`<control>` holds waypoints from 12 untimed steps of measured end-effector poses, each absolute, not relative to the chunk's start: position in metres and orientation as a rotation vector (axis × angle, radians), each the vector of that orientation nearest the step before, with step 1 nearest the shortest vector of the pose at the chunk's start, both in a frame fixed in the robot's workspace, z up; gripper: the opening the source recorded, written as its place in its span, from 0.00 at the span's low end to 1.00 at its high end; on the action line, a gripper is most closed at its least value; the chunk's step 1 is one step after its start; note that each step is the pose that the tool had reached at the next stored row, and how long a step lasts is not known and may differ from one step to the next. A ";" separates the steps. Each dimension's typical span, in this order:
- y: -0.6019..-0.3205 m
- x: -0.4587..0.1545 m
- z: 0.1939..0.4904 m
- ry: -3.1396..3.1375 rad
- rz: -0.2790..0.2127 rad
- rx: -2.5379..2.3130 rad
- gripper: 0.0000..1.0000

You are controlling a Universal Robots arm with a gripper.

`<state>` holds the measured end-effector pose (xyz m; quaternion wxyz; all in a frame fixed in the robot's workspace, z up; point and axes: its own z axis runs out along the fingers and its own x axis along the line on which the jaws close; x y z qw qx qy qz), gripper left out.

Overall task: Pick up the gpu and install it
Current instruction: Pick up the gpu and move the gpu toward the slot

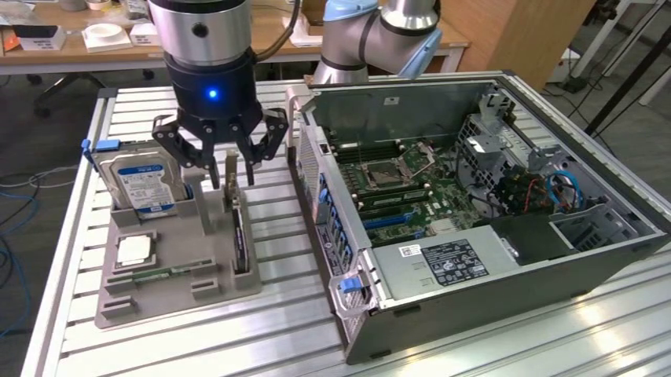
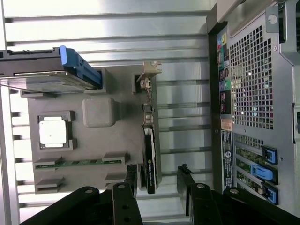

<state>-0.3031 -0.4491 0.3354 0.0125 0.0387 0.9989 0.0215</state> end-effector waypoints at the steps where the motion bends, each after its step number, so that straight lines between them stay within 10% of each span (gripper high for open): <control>1: -0.449 -0.303 0.335 3.114 0.067 0.121 0.47; 12: -0.449 -0.303 0.332 3.113 0.067 0.121 0.47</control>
